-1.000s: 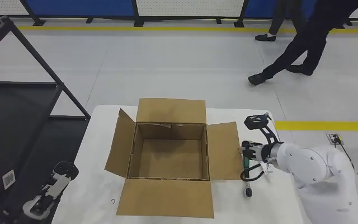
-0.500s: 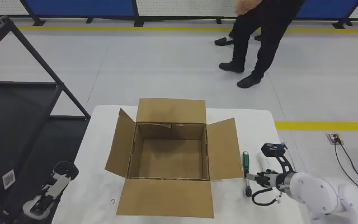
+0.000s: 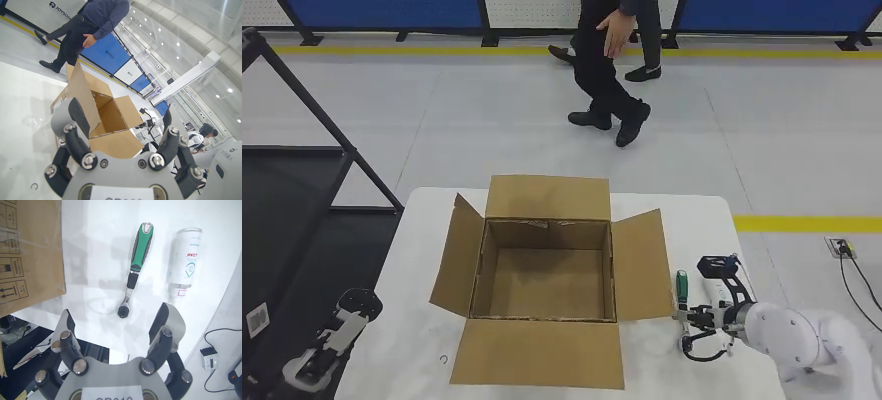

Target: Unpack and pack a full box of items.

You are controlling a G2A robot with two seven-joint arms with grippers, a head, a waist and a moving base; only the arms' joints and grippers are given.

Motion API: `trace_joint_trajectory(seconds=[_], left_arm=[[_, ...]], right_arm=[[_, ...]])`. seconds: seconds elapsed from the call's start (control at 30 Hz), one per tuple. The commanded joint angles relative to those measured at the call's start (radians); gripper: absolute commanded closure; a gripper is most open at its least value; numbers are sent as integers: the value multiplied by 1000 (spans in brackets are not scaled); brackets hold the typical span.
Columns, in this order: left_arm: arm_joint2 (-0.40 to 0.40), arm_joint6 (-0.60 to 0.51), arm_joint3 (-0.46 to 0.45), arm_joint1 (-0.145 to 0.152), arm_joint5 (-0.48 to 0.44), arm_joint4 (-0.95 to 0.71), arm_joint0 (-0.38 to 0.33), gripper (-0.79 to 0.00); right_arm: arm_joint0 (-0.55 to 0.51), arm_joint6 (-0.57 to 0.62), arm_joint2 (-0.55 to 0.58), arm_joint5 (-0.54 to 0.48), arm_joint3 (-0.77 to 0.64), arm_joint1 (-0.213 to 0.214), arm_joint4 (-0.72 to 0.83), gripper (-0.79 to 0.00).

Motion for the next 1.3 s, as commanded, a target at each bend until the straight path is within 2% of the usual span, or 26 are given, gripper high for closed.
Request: trace_joint_trajectory(seconds=[0.0, 0.1, 0.17, 0.23, 0.27, 0.43, 0.5, 0.57, 0.6, 0.77, 1.27], left_arm=[[0, 0, 0, 0, 0, 0, 0, -785], [0, 0, 0, 0, 0, 0, 0, -785], [0, 0, 0, 0, 0, 0, 0, -785], [0, 0, 0, 0, 0, 0, 0, -785], [0, 0, 0, 0, 0, 0, 0, -785], [0, 0, 0, 0, 0, 0, 0, -785], [0, 0, 0, 0, 0, 0, 0, -785], [0, 0, 0, 0, 0, 0, 0, -785], [0, 0, 0, 0, 0, 0, 0, -785], [0, 0, 0, 0, 0, 0, 0, -785], [0, 0, 0, 0, 0, 0, 0, -785]], right_arm=[[31, -2, -16, -5, 60, -2, 13, -785], [72, -5, -45, -28, 140, -4, 22, -785], [91, -6, -66, -34, 178, -5, 22, -748], [106, -9, -87, -37, 203, -7, 19, -579], [112, -11, -95, -35, 216, -8, 18, -554], [131, -12, -128, -32, 247, -11, 14, -508], [136, -14, -137, -28, 253, -12, 11, -536], [146, -10, -153, -22, 263, -13, -3, -499], [152, -9, -160, -15, 267, -13, -10, -505], [179, -6, -192, 5, 287, -17, -27, -391], [251, 4, -272, 57, 376, -32, -78, -354]])
